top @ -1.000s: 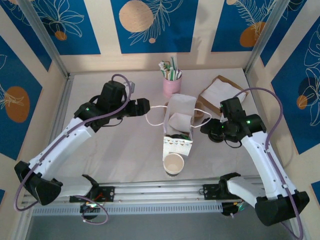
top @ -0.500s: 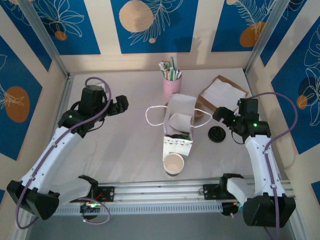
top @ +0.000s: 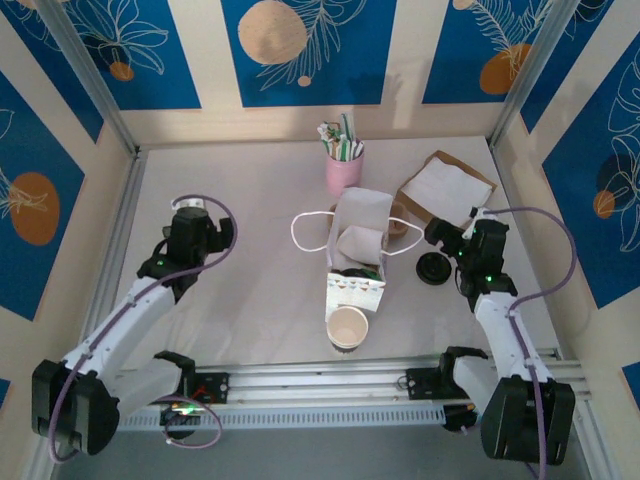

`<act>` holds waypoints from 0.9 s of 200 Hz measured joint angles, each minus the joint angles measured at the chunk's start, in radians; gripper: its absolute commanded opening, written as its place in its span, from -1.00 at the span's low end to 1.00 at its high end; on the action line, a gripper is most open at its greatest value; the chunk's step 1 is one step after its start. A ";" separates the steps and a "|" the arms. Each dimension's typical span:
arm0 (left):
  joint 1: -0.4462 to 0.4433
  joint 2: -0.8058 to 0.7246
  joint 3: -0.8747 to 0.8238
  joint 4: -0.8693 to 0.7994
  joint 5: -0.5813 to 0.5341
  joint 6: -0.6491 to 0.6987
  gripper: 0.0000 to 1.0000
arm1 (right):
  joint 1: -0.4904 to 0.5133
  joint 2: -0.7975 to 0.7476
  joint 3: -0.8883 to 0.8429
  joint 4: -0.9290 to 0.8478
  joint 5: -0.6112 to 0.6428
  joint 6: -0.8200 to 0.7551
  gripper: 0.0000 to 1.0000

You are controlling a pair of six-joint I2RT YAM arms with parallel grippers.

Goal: Pack the takeout coffee

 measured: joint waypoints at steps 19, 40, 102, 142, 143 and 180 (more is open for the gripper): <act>0.028 0.031 -0.037 0.093 -0.011 0.054 1.00 | 0.000 0.029 -0.046 0.127 0.013 -0.023 0.98; 0.066 0.058 -0.087 0.193 -0.010 0.101 1.00 | 0.000 0.076 -0.083 0.269 0.022 -0.040 0.99; 0.118 0.106 -0.298 0.556 0.053 0.247 1.00 | 0.008 0.233 -0.148 0.556 0.022 -0.087 0.99; 0.169 0.263 -0.313 0.755 0.077 0.269 1.00 | 0.052 0.301 -0.154 0.637 0.021 -0.126 0.99; 0.170 0.266 -0.314 0.758 0.078 0.269 1.00 | 0.053 0.301 -0.154 0.638 0.021 -0.127 0.98; 0.192 0.389 -0.340 0.904 0.106 0.283 1.00 | 0.102 0.347 -0.185 0.750 0.022 -0.177 0.99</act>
